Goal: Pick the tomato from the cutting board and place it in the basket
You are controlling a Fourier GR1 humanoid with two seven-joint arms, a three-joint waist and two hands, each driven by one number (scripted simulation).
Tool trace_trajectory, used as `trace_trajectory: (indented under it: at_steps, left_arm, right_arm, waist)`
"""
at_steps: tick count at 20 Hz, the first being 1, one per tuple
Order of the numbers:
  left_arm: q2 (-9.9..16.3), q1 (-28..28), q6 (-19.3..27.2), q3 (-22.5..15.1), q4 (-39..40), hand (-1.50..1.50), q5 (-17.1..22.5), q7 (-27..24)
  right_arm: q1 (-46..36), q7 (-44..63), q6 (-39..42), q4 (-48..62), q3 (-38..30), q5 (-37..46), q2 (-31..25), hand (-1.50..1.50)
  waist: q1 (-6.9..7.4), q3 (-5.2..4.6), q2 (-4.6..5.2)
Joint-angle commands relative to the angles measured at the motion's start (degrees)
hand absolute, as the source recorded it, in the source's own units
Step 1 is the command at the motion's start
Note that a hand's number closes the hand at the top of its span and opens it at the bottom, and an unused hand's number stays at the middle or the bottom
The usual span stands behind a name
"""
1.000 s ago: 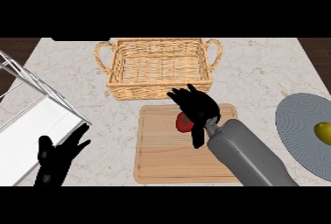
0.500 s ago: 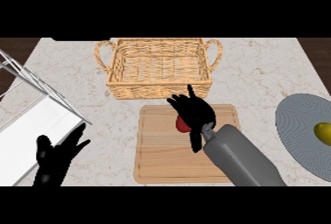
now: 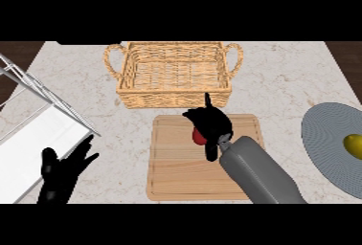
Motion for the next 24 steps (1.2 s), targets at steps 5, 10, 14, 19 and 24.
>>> trace_trajectory:
  at_steps: [5, 10, 14, 19, 24]
  left_arm:
    - [-1.26, 2.12, 0.01, -0.45, -0.26, 0.0, -2.02, 1.61]
    - [-0.51, 1.62, -2.85, 1.33, 2.3, 0.0, -1.33, 1.17]
    - [-1.72, -1.36, -2.17, -0.91, 1.81, 0.0, -2.63, 2.16]
    - [-1.66, -3.23, -3.54, -2.08, 1.25, 0.0, -2.66, 2.42]
    - [-1.76, -4.23, -5.05, -3.42, 2.83, 0.0, -2.98, 2.63]
  right_arm:
    - [1.42, -7.75, -6.64, 3.9, 2.32, 7.44, -2.37, 1.5]
    - [-3.17, -9.16, -5.26, 7.4, -0.65, 8.15, -0.06, 1.5]
    - [-3.22, 15.32, -6.85, 2.19, 8.24, 0.46, 3.9, 1.5]
    - [-4.3, 30.41, -11.01, -1.02, 10.91, -2.36, 3.97, 1.5]
    - [-10.33, 43.42, -19.42, -5.46, 14.23, -4.92, 4.0, 1.5]
  waist:
    - [0.01, -0.33, 0.96]
    - [0.13, -0.35, 1.02]
    - [3.94, -0.35, 1.52]
    - [8.21, -0.4, 1.99]
    - [9.97, -0.41, 2.11]
